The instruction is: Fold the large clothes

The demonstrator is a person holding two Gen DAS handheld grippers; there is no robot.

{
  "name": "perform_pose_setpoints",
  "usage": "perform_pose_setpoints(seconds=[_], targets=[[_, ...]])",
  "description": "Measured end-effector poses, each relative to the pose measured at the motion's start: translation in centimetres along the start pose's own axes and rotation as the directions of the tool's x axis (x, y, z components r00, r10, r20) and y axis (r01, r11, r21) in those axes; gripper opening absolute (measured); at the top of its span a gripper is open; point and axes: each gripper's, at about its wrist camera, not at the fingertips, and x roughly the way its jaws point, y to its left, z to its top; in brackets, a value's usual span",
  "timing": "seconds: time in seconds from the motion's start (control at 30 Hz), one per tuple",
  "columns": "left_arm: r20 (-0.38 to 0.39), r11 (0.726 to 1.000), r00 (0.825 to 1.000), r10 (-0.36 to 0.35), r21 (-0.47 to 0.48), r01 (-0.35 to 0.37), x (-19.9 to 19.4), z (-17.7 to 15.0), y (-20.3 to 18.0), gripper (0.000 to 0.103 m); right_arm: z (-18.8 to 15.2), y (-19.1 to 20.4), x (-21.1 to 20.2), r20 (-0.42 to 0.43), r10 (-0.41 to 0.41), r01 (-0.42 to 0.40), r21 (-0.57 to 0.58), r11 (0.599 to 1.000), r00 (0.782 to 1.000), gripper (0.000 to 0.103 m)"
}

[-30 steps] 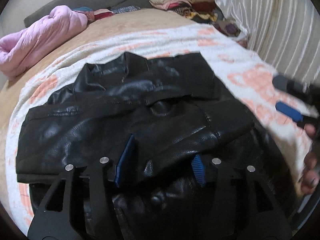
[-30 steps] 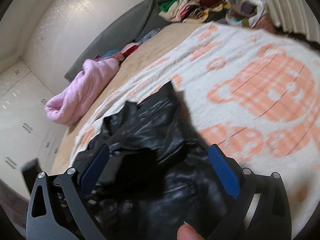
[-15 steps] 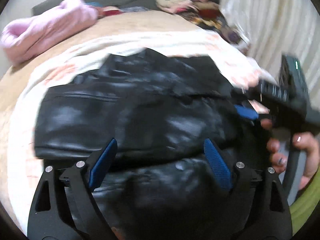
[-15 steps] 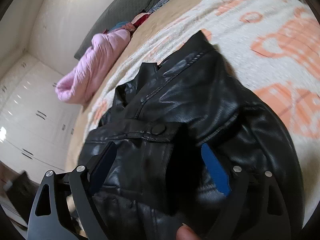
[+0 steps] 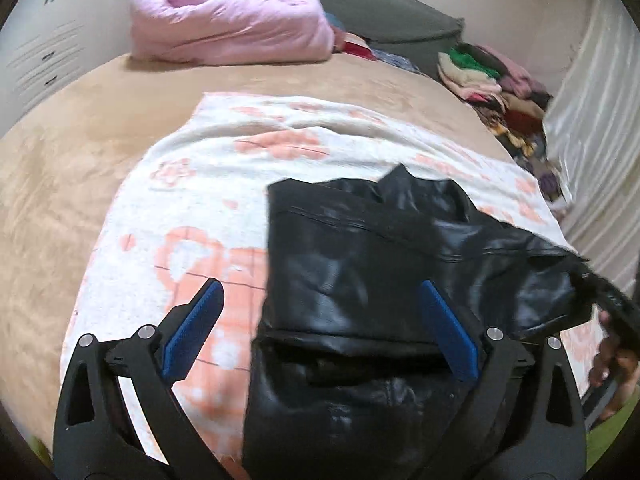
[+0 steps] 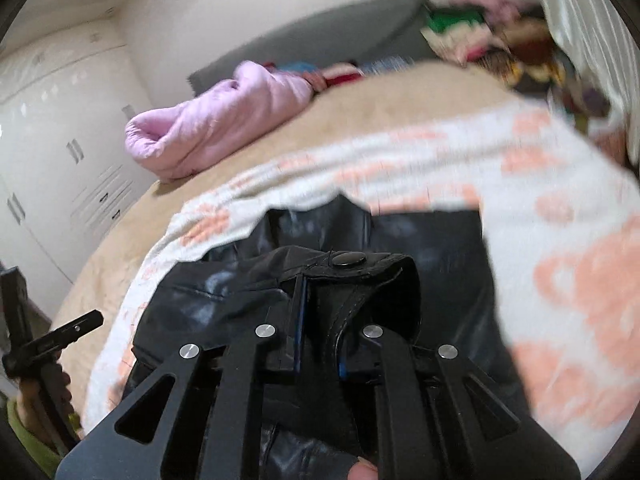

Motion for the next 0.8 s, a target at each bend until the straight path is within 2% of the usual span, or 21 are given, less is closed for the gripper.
perform_pose_setpoints(seconds=[0.17,0.53,0.6,0.63,0.7,0.8], targets=[[-0.01,1.0,1.0,-0.011,-0.001,0.011,1.2,0.8,-0.4,0.091,1.5,-0.3,-0.4,0.01,-0.026,0.026,-0.062,0.998,1.0,0.011],[-0.075,0.995,0.995,-0.068,0.071,0.073,5.6,1.9,-3.9,0.089,0.6,-1.6,1.1,-0.019,-0.059,0.058,-0.057,0.997,0.998,0.01],[-0.095,0.993,0.993,-0.069,0.092,0.078,6.5,1.9,-4.8,0.076,0.5,-1.7,1.2,-0.021,-0.062,0.061,-0.055,0.997,0.998,0.011],[-0.104,0.992,0.992,-0.07,0.097,0.08,6.9,1.9,-5.0,0.073,0.4,-1.8,1.3,-0.023,-0.063,0.062,-0.055,0.997,0.998,0.011],[-0.125,0.99,0.99,-0.072,0.109,0.086,7.8,1.8,-5.6,0.052,0.3,-1.8,1.5,-0.027,-0.07,0.069,-0.06,0.996,0.997,0.011],[-0.169,0.988,0.984,-0.06,0.128,0.083,9.2,1.1,-6.1,0.034,0.1,-1.8,1.7,-0.031,-0.074,0.072,-0.058,0.996,0.997,0.011]])
